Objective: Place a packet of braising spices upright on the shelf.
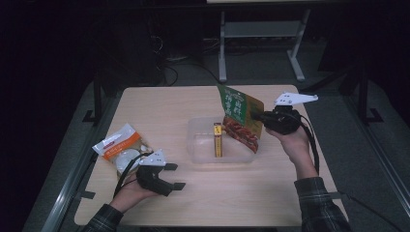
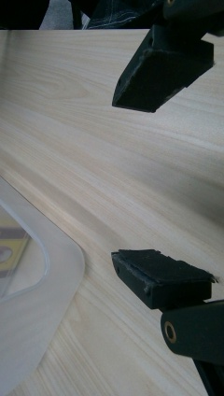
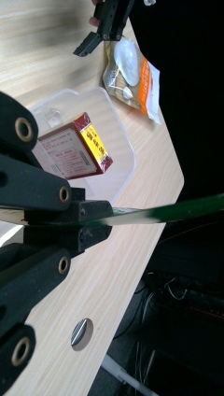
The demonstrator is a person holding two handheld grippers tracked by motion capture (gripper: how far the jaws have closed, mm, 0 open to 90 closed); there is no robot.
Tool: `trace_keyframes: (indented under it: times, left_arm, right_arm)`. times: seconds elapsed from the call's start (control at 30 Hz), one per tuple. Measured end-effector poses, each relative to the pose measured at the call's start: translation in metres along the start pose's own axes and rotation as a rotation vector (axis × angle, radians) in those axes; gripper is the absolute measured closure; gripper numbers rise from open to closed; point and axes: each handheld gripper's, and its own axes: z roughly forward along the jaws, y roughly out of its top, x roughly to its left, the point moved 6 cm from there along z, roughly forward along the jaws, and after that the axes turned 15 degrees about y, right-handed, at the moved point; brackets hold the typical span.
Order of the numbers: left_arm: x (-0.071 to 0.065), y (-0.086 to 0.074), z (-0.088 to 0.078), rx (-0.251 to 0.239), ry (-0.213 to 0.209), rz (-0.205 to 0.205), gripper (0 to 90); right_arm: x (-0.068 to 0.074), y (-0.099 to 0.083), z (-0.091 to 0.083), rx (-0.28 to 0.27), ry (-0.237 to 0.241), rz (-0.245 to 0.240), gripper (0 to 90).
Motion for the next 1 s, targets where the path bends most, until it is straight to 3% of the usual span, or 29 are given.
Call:
trace_keyframes:
  times: [0.67, 0.83, 1.0]
  left_arm:
    - [-0.002, 0.0, 0.0, 0.004, -0.006, 0.017, 20.8]
    - [-0.004, -0.001, 0.0, 0.006, -0.011, 0.013, 20.8]
    - [-0.005, -0.001, 0.001, 0.008, -0.016, 0.019, 20.8]
  right_arm:
    - [0.002, -0.016, 0.011, 0.046, 0.03, 0.023, 88.2]
    - [0.003, -0.019, 0.011, 0.063, 0.039, 0.05, 82.5]
    - [0.006, -0.023, 0.014, 0.097, 0.036, 0.047, 77.1]
